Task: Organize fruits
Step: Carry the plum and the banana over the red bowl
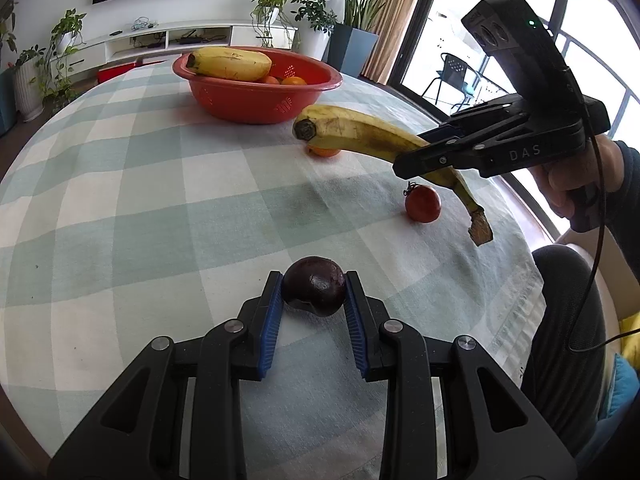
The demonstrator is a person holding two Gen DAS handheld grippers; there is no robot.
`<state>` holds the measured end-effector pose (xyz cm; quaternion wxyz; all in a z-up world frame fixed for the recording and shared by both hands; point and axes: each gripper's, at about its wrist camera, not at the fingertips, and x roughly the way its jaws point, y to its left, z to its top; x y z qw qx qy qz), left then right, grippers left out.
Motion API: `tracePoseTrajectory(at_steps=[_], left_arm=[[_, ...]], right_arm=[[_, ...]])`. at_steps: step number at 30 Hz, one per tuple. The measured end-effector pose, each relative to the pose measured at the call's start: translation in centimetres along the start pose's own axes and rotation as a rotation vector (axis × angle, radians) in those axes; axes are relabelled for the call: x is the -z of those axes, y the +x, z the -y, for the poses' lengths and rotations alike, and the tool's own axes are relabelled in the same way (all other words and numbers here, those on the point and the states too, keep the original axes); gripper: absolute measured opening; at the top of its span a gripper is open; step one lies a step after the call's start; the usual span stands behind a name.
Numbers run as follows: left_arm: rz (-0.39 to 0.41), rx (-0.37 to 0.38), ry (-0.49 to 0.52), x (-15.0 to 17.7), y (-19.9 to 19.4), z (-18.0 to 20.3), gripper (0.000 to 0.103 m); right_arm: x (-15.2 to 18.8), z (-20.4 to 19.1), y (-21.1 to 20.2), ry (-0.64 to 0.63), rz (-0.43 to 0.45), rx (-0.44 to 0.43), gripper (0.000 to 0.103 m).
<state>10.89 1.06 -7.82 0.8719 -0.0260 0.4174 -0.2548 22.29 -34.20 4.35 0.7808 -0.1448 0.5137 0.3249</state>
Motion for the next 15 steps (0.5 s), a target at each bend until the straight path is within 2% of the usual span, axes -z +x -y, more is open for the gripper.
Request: tracePoseTrajectory(at_steps=[10, 15], left_arm=[[0.034, 0.010, -0.022, -0.4, -1.0, -0.3, 0.028], [0.064, 0.019, -0.035, -1.8, -2.4, -0.3, 0.028]], right_arm=[[2.4, 0.5, -1.8, 0.176, 0.132, -0.081, 0.034], [2.1, 1.9, -3.2, 0.278, 0.206, -0.122, 0.034]])
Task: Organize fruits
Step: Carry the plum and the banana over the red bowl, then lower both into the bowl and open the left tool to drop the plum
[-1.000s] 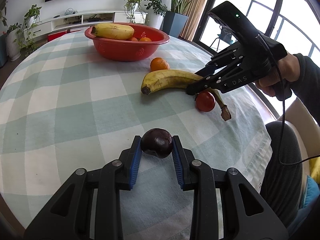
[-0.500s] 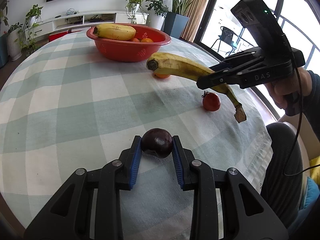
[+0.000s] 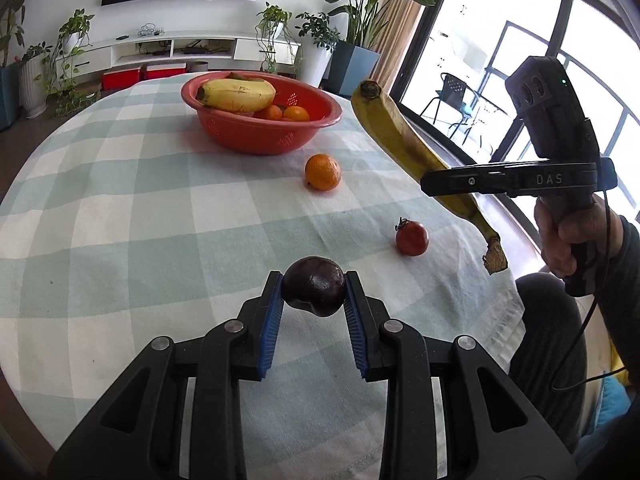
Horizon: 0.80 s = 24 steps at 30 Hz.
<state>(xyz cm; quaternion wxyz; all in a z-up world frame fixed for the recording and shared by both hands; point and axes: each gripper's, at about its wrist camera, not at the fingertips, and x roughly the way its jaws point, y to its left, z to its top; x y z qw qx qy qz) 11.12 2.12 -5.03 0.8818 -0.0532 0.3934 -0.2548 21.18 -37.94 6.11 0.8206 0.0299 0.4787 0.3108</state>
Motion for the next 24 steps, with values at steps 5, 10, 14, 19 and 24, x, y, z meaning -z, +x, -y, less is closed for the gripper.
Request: tracePoseTrajectory(at_steps=[5, 10, 14, 19, 24], left_arm=[[0.043, -0.017, 0.034, -3.8, -0.8, 0.3, 0.028], [0.075, -0.053, 0.114, -9.2, -0.8, 0.8, 0.028], [0.089, -0.089, 0.150, -13.8, -0.4, 0.0, 0.028], [0.073, -0.134, 0.194, -18.8, 1.0, -1.4, 0.028], [0.020, -0.168, 0.217, -22.1, 4.0, -3.4, 0.028]], right_arm=[[-2.5, 0.3, -0.9, 0.050, 0.060, -0.016, 0.034], [-5.9, 0.4, -1.3, 0.081, 0.116, -0.022, 0.034], [-8.7, 0.9, -0.9, 0.123, 0.151, -0.014, 0.034], [-11.1, 2.0, 1.4, 0.188, 0.150, 0.013, 0.034], [-12.4, 2.7, 4.1, 0.228, 0.132, 0.029, 0.034]])
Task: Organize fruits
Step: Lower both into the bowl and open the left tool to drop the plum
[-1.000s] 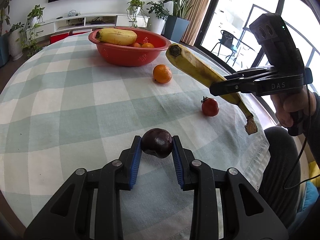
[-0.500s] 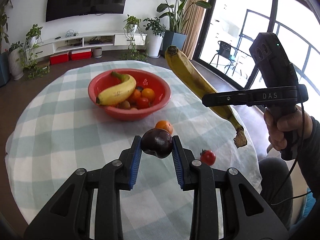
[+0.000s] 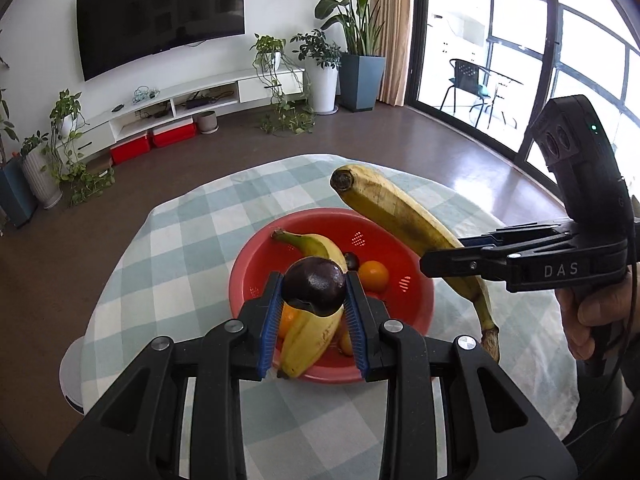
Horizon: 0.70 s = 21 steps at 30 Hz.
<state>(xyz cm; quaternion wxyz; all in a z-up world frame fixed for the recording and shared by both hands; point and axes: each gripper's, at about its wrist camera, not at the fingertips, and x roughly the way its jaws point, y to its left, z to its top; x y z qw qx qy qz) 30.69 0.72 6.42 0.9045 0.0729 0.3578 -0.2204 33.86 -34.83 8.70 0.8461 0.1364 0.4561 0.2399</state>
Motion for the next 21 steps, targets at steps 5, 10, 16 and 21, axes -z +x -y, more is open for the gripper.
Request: tracePoseTrajectory(at_steps=[5, 10, 16, 21], left_arm=[[-0.080, -0.010, 0.026, 0.0, 4.0, -1.2, 0.028], [-0.134, -0.010, 0.039, 0.7, 7.4, -1.6, 0.028], [-0.149, -0.006, 0.028, 0.7, 9.7, -2.2, 0.028], [-0.160, -0.001, 0.012, 0.7, 10.5, -2.5, 0.028]], right_arm=[[-0.6, 1.1, 2.3, 0.051, -0.010, 0.027, 0.034], [-0.3, 2.1, 4.0, 0.087, -0.026, 0.061, 0.034], [-0.4, 1.8, 4.7, 0.076, -0.027, 0.087, 0.034], [-0.3, 1.3, 5.7, 0.052, -0.040, 0.112, 0.034]])
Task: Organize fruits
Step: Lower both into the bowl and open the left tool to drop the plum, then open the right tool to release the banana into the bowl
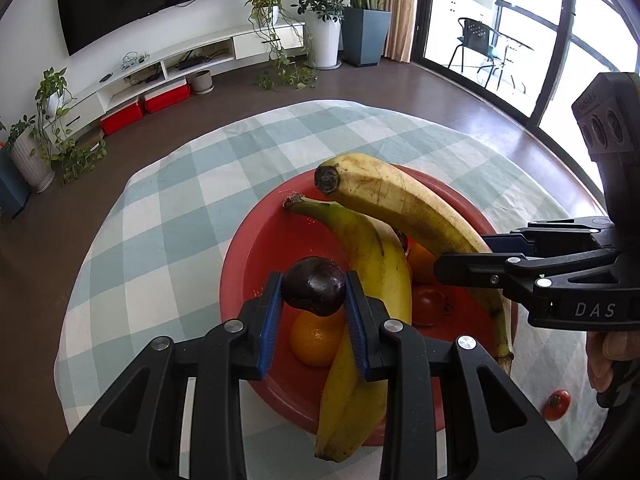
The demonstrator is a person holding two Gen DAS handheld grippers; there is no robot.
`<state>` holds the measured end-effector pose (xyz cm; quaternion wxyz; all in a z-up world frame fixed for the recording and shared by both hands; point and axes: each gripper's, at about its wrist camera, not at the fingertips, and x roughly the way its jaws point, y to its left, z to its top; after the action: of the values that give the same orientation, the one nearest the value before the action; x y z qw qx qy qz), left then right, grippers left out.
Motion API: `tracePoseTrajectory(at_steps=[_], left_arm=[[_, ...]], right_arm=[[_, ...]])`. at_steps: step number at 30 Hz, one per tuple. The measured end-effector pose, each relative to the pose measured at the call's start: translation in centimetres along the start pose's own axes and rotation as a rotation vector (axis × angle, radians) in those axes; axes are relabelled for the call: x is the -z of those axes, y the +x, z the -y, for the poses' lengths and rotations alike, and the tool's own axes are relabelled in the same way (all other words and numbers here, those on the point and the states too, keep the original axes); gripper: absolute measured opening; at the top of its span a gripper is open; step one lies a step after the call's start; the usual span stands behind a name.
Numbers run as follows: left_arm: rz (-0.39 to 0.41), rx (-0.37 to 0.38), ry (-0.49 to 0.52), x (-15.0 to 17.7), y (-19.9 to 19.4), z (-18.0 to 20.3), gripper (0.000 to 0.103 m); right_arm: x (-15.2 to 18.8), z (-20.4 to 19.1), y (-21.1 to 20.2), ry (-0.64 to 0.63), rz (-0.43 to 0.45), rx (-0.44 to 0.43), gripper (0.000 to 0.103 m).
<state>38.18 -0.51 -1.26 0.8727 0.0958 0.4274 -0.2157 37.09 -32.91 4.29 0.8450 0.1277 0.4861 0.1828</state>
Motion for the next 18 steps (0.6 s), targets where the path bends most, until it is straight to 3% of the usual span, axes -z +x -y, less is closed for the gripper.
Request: tracePoseTrajectory(at_steps=[12, 18], left_arm=[[-0.001, 0.001, -0.006, 0.03, 0.10, -0.12, 0.029], [0.000, -0.025, -0.016, 0.09, 0.13, -0.57, 0.041]], right_arm=[[0.30, -0.67, 0.14, -0.009, 0.004, 0.043, 0.035], [0.27, -0.73, 0.20, -0.012, 0.000, 0.050, 0.036]])
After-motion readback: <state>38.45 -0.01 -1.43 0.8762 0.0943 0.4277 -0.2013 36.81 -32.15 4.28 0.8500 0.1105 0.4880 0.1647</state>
